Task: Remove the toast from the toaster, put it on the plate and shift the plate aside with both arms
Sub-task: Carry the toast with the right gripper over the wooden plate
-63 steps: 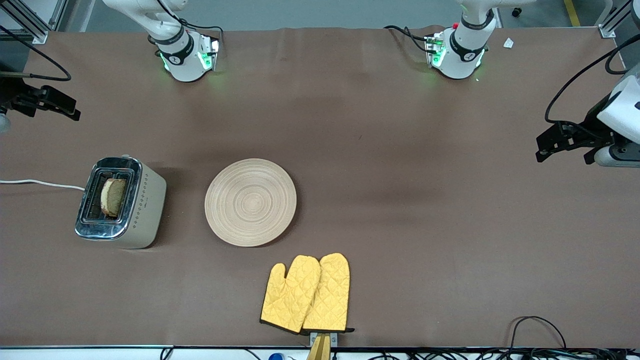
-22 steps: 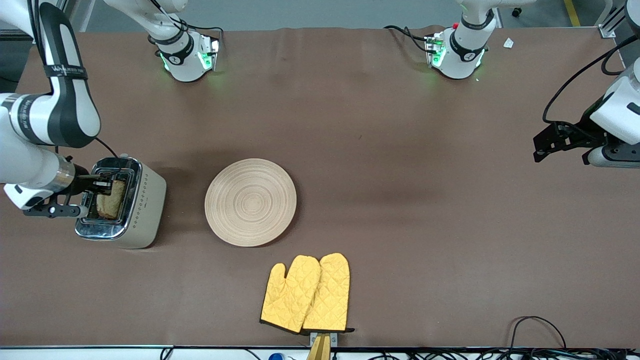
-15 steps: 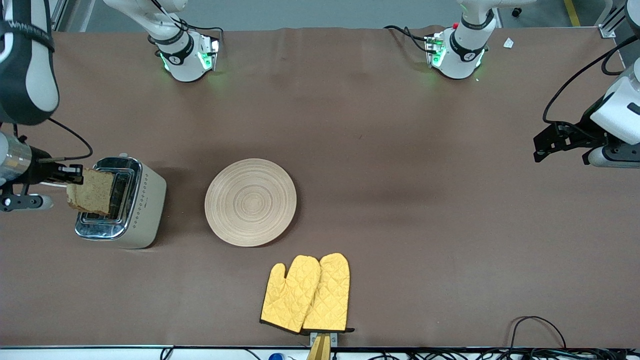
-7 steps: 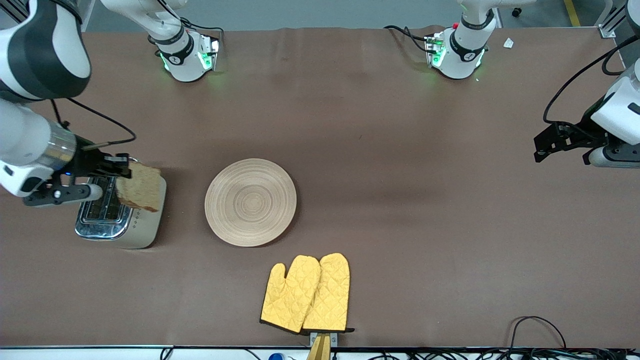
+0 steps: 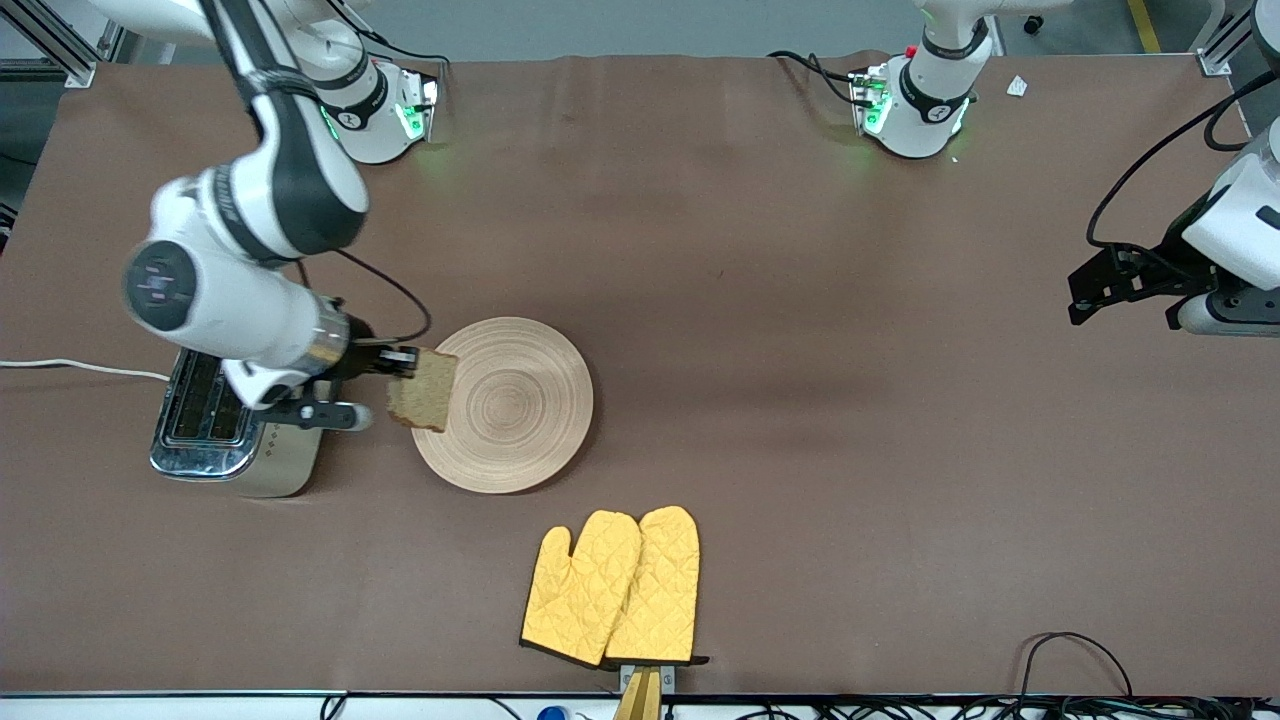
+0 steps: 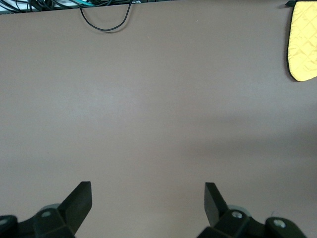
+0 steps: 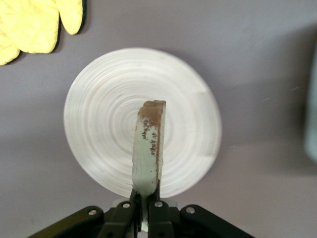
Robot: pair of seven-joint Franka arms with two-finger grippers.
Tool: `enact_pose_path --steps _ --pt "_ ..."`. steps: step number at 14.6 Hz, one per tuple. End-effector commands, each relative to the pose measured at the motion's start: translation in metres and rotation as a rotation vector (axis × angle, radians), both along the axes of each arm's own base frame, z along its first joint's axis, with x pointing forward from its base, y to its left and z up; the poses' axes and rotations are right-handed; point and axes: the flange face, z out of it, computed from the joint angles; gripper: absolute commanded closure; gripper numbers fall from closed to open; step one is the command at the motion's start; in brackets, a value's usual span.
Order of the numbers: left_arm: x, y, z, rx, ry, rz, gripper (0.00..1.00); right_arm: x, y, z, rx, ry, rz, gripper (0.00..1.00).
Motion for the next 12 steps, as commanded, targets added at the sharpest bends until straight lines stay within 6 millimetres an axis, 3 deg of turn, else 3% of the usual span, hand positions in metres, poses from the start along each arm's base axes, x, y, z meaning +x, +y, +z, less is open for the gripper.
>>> enact_pose_path --steps 1,7,12 --pt "-0.001 0.002 0.002 0.020 -0.006 -0.004 0.00 -0.003 0.011 -0.019 0.018 0.023 -0.084 1.00" --pt "-0.001 0.001 0.002 0.020 -0.006 -0.005 0.00 -0.009 0.037 -0.062 0.018 -0.027 -0.086 1.00" --pt "-0.002 0.002 0.002 0.019 -0.006 -0.005 0.00 -0.013 0.050 -0.075 0.044 -0.011 -0.093 1.00"
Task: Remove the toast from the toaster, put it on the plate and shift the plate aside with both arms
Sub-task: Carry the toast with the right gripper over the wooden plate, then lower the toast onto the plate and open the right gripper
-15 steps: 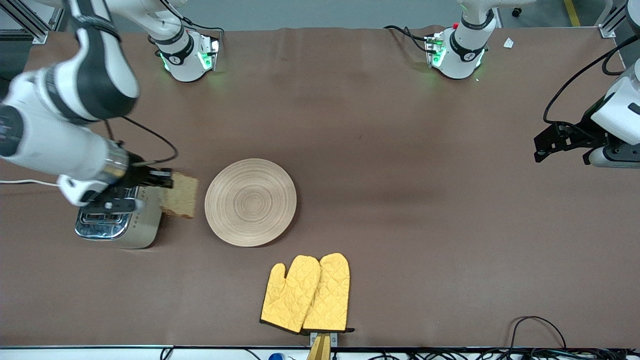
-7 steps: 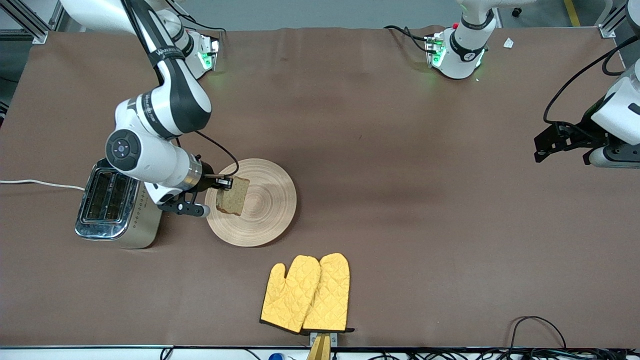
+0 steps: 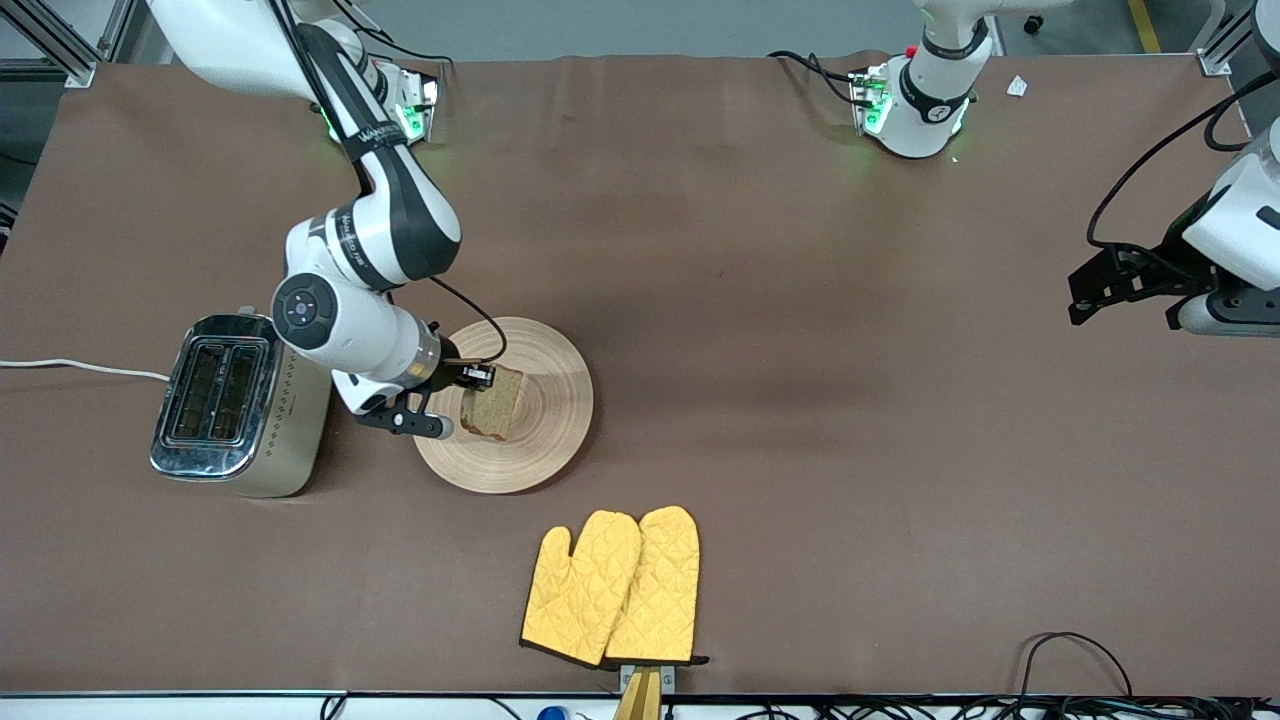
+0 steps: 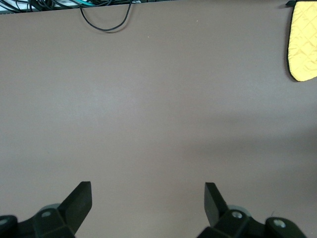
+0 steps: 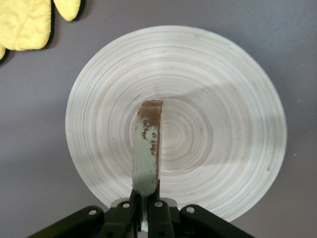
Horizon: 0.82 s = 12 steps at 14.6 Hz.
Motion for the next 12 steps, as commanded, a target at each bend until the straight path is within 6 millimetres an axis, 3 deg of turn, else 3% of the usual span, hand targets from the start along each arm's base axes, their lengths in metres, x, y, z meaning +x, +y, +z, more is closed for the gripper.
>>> enact_pose_path --steps 1,8,12 --pt "-0.002 0.001 0.002 0.019 -0.006 -0.006 0.00 -0.004 0.000 -0.003 0.030 0.009 -0.026 1.00" --pt "-0.001 -0.001 0.002 0.020 -0.007 -0.007 0.00 -0.012 -0.051 -0.048 0.015 0.027 0.025 1.00" --pt "0.000 0.006 0.001 0.019 -0.005 -0.002 0.00 -0.015 -0.064 -0.066 0.007 0.040 0.030 1.00"
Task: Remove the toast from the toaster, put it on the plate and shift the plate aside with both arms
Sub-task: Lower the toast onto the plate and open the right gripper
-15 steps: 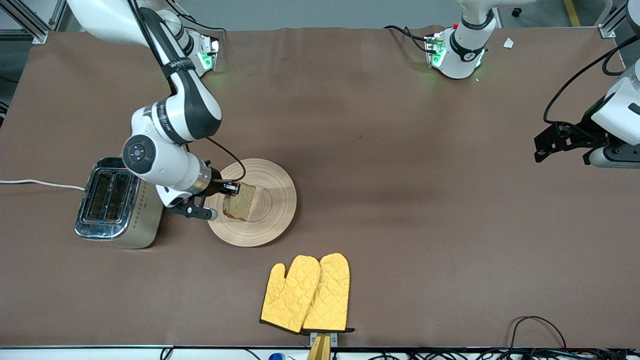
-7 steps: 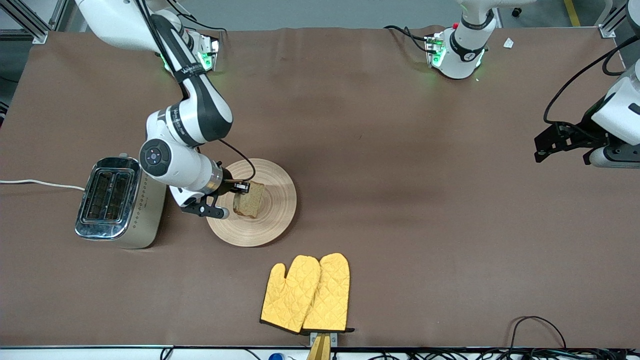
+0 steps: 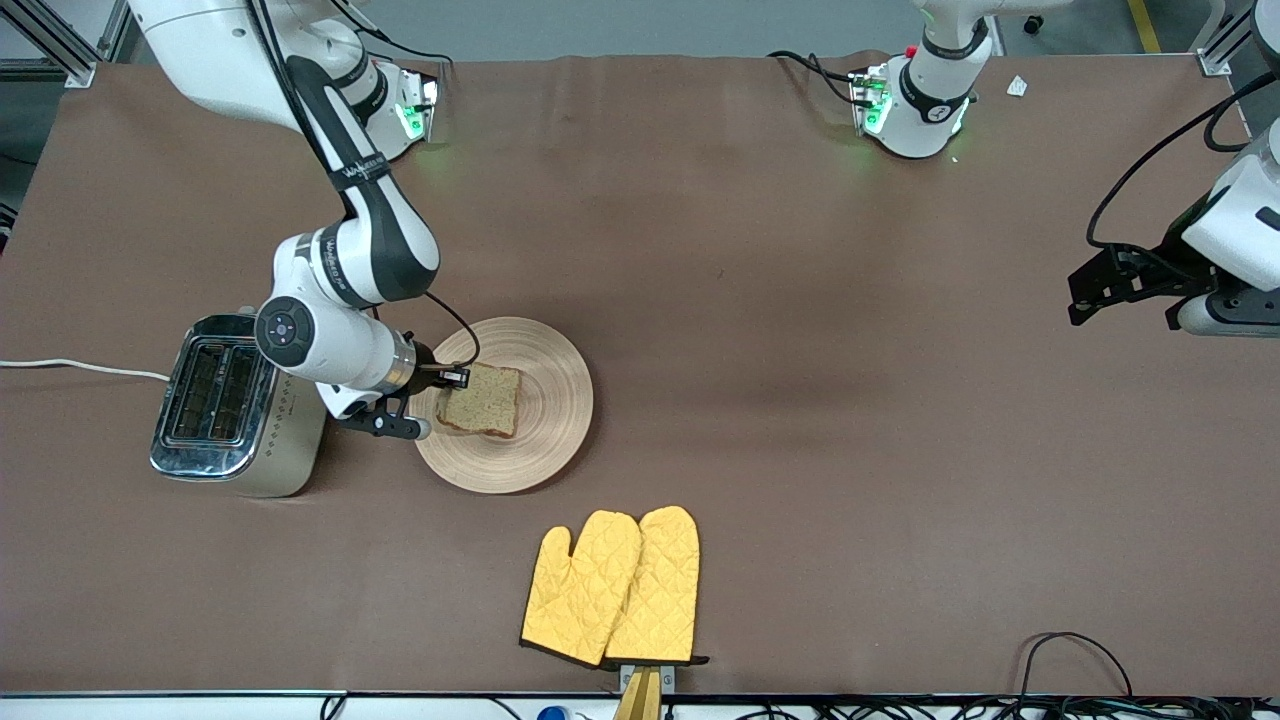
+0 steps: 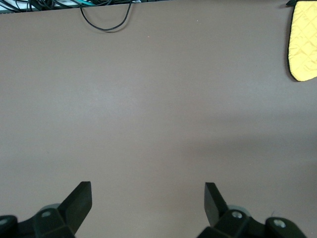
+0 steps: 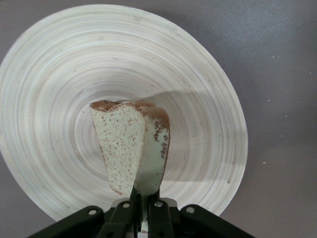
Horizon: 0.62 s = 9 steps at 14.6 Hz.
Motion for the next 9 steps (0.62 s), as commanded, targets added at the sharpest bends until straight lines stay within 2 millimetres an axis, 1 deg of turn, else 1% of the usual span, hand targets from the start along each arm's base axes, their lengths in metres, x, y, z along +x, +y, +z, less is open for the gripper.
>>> enact_pose_path --steps 1,3,5,6,7,8,9 --pt "0.000 0.005 0.002 0.019 -0.006 -0.007 0.00 -0.003 -0.013 -0.016 0.019 0.002 -0.003 1.00" --pt "0.000 0.006 0.002 0.020 -0.006 -0.009 0.00 -0.002 -0.018 -0.022 0.016 0.010 0.002 0.99" --pt "0.000 0.006 -0.001 0.020 -0.001 -0.010 0.00 -0.002 -0.020 -0.037 0.007 0.023 0.004 0.98" --pt "0.000 0.006 -0.002 0.021 0.002 -0.009 0.00 -0.002 -0.021 -0.038 0.007 0.021 0.012 0.98" --pt "0.000 0.007 -0.002 0.021 0.002 -0.007 0.00 -0.002 -0.021 -0.038 0.006 0.020 0.013 0.90" --pt "0.000 0.007 -0.002 0.021 0.002 -0.009 0.00 -0.001 -0.025 -0.038 0.003 0.019 0.011 0.72" --pt "0.000 0.007 -0.002 0.021 0.002 -0.011 0.00 0.002 -0.034 -0.038 0.003 0.017 0.008 0.47"
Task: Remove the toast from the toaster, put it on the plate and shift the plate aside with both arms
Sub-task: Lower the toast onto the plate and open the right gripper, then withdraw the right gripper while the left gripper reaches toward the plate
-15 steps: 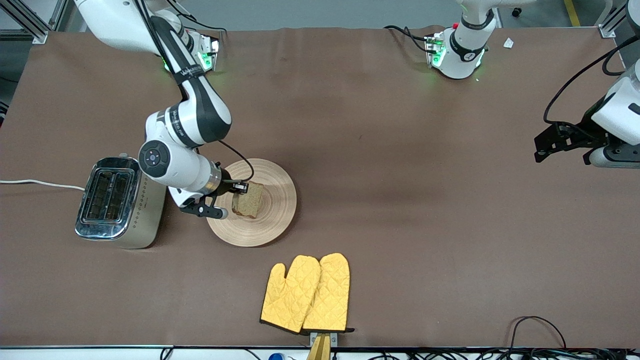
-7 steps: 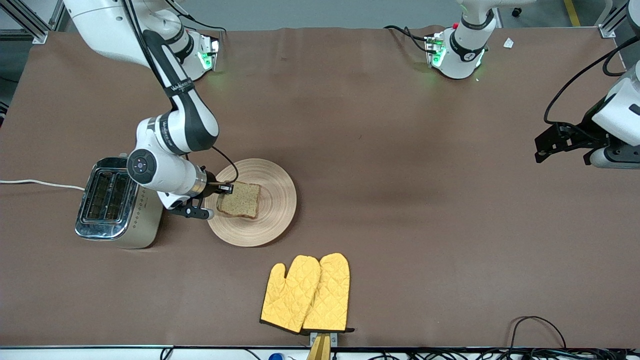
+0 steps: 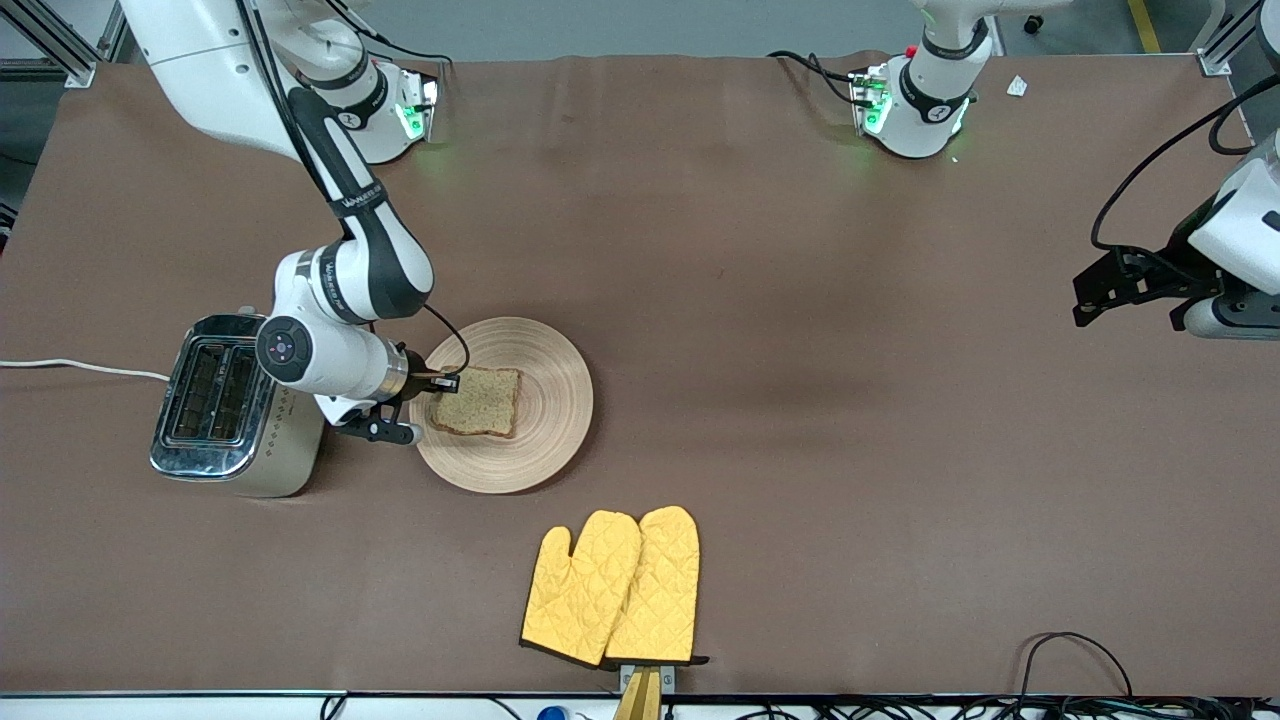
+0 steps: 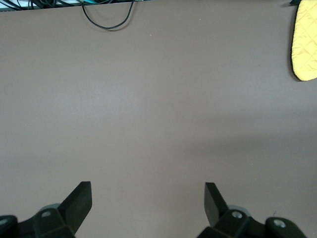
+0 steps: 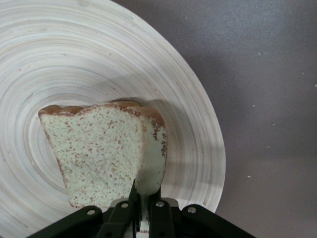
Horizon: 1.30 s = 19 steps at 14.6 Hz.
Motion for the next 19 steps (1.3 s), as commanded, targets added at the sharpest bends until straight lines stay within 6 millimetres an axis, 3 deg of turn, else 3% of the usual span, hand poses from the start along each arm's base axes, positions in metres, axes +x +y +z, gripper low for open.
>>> enact_pose_path --steps 1,3,5,8,10,14,15,19 --pt "-0.001 0.002 0.001 0.020 -0.003 -0.011 0.00 0.003 -0.015 0.001 0.021 -0.013 0.022 0.34" --pt "-0.001 0.000 0.000 0.020 -0.002 -0.011 0.00 0.008 -0.036 0.004 0.031 -0.020 0.045 0.14" --pt "-0.001 0.000 -0.003 0.020 0.006 -0.011 0.00 0.012 -0.051 0.014 0.042 -0.001 0.054 0.03" --pt "0.000 0.000 -0.013 0.011 0.045 -0.005 0.00 0.022 -0.061 0.053 0.032 0.011 0.077 0.00" --pt "0.000 -0.010 -0.024 0.004 0.079 -0.016 0.00 0.028 -0.067 0.091 0.003 0.006 0.108 0.00" --pt "0.009 -0.036 -0.084 -0.182 0.251 -0.015 0.00 0.030 -0.090 0.185 -0.063 -0.017 0.142 0.00" --pt "0.015 -0.050 -0.101 -0.224 0.276 -0.027 0.00 0.027 -0.096 0.206 -0.075 -0.028 0.140 0.00" --pt "0.032 -0.102 -0.193 -0.358 0.275 0.013 0.00 0.004 -0.131 0.284 -0.136 -0.108 0.127 0.00"
